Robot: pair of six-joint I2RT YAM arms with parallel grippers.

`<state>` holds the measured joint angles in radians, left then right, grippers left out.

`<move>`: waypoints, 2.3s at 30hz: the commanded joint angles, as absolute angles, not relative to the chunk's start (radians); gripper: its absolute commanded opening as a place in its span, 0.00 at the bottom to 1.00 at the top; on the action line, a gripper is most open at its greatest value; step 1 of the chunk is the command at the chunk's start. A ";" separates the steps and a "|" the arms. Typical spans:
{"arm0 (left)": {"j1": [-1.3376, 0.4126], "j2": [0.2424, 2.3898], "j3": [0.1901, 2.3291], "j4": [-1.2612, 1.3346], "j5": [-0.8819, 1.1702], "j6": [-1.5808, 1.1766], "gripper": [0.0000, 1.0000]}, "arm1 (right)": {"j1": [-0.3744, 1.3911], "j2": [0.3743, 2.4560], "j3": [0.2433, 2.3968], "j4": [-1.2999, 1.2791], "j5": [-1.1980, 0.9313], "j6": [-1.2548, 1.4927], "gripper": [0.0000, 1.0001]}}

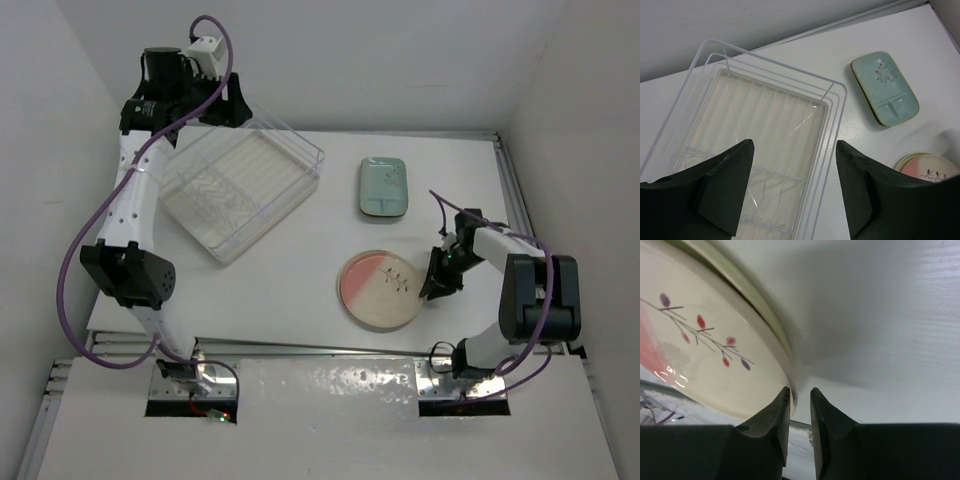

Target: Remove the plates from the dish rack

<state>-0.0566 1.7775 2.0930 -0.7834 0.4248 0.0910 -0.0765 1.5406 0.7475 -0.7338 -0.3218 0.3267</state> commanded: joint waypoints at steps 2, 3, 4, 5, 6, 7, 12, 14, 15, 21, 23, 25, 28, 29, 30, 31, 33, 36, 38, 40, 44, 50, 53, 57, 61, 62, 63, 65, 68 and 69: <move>-0.046 1.764 2.128 -0.776 0.410 0.115 0.65 | -0.077 1.562 0.747 -0.690 -0.284 0.351 0.21; -0.046 1.764 2.129 -0.776 0.408 0.114 0.65 | -0.077 1.565 0.746 -0.684 -0.281 0.356 0.18; -0.046 1.763 2.129 -0.776 0.410 0.115 0.65 | -0.077 1.566 0.744 -0.675 -0.281 0.360 0.16; -0.046 1.761 2.131 -0.776 0.410 0.117 0.64 | -0.075 1.566 0.744 -0.657 -0.281 0.371 0.13; -0.046 1.761 2.131 -0.776 0.410 0.115 0.65 | -0.075 1.566 0.744 -0.646 -0.281 0.377 0.11; -0.046 1.761 2.131 -0.776 0.408 0.117 0.65 | -0.075 1.565 0.749 -0.631 -0.284 0.382 0.10; -0.046 1.753 2.128 -0.781 0.391 0.126 0.65 | -0.069 1.557 0.744 -0.585 -0.294 0.403 0.03; -0.046 1.750 2.128 -0.784 0.388 0.130 0.65 | -0.064 1.551 0.733 -0.558 -0.307 0.405 0.00; -0.046 1.750 2.128 -0.784 0.387 0.130 0.65 | -0.063 1.548 0.730 -0.549 -0.316 0.405 0.00; -0.046 1.749 2.126 -0.784 0.390 0.133 0.65 | -0.057 1.500 0.683 -0.436 -0.393 0.429 0.00; -0.046 1.747 2.126 -0.784 0.390 0.133 0.65 | -0.057 1.491 0.676 -0.422 -0.368 0.439 0.00; -0.046 1.746 2.125 -0.784 0.393 0.133 0.65 | -0.057 1.485 0.676 -0.419 -0.376 0.431 0.00; -0.046 1.746 2.123 -0.781 0.397 0.135 0.65 | -0.057 1.456 0.661 -0.387 -0.429 0.411 0.00; -0.046 1.746 2.122 -0.781 0.397 0.135 0.65 | -0.055 1.444 0.654 -0.374 -0.442 0.408 0.00; -0.046 1.746 2.123 -0.781 0.397 0.138 0.65 | -0.055 1.418 0.637 -0.347 -0.463 0.407 0.00; -0.046 1.746 2.122 -0.781 0.397 0.137 0.65 | -0.057 1.404 0.627 -0.328 -0.471 0.408 0.00; -0.046 1.746 2.120 -0.781 0.397 0.138 0.65 | -0.057 1.382 0.597 -0.276 -0.497 0.410 0.00; -0.046 1.746 2.118 -0.779 0.399 0.141 0.65 | -0.055 1.367 0.580 -0.238 -0.506 0.425 0.00; -0.046 1.746 2.117 -0.778 0.400 0.141 0.65 | -0.057 1.364 0.572 -0.219 -0.522 0.426 0.00; -0.046 1.743 2.115 -0.779 0.402 0.144 0.65 | -0.057 1.358 0.563 -0.192 -0.526 0.434 0.00; -0.046 1.743 2.111 -0.782 0.400 0.146 0.65 | -0.055 1.390 0.587 -0.221 -0.492 0.428 0.00; -0.046 1.740 2.109 -0.785 0.399 0.150 0.65 | -0.057 1.439 0.636 -0.380 -0.460 0.355 0.04; -0.046 1.741 2.108 -0.790 0.400 0.153 0.65 | -0.057 1.456 0.673 -0.468 -0.463 0.296 0.34; -0.046 1.741 2.111 -0.788 0.410 0.153 0.65 | -0.055 1.433 0.692 -0.466 -0.463 0.302 0.42; -0.046 1.741 2.128 -0.793 0.376 0.169 0.65 | -0.055 1.417 0.745 -0.489 -0.466 0.307 0.59; -0.046 1.743 2.135 -0.798 0.358 0.179 0.66 | -0.057 1.413 0.791 -0.518 -0.462 0.307 0.63; -0.046 1.740 2.140 -0.808 0.300 0.184 0.67 | -0.057 1.388 0.820 -0.531 -0.421 0.313 0.67; -0.040 1.730 2.137 -0.815 0.153 0.193 0.69 | -0.058 1.353 0.902 -0.551 -0.327 0.339 0.96; -0.003 1.701 2.061 -0.798 -0.080 0.192 0.72 | -0.060 1.290 0.994 -0.564 -0.009 0.368 0.99; 0.020 1.692 2.028 -0.776 -0.119 0.186 0.73 | -0.066 1.279 1.009 -0.565 0.093 0.380 0.99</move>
